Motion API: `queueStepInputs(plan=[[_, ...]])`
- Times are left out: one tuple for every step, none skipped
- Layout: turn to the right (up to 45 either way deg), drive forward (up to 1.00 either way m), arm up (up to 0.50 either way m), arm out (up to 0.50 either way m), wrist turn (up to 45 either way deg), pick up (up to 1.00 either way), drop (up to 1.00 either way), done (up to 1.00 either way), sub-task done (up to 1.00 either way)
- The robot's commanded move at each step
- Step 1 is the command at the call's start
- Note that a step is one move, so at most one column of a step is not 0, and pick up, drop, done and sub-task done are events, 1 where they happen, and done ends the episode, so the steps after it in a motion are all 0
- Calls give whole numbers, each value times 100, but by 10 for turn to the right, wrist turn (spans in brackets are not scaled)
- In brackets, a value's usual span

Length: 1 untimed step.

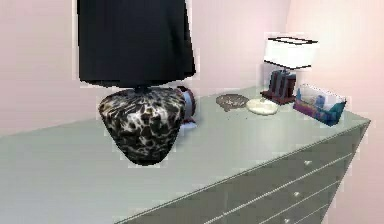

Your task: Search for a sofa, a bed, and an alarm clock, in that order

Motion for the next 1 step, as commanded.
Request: queueStepInputs(plan=[[0,0,0,0,0,0,0,100,0]])
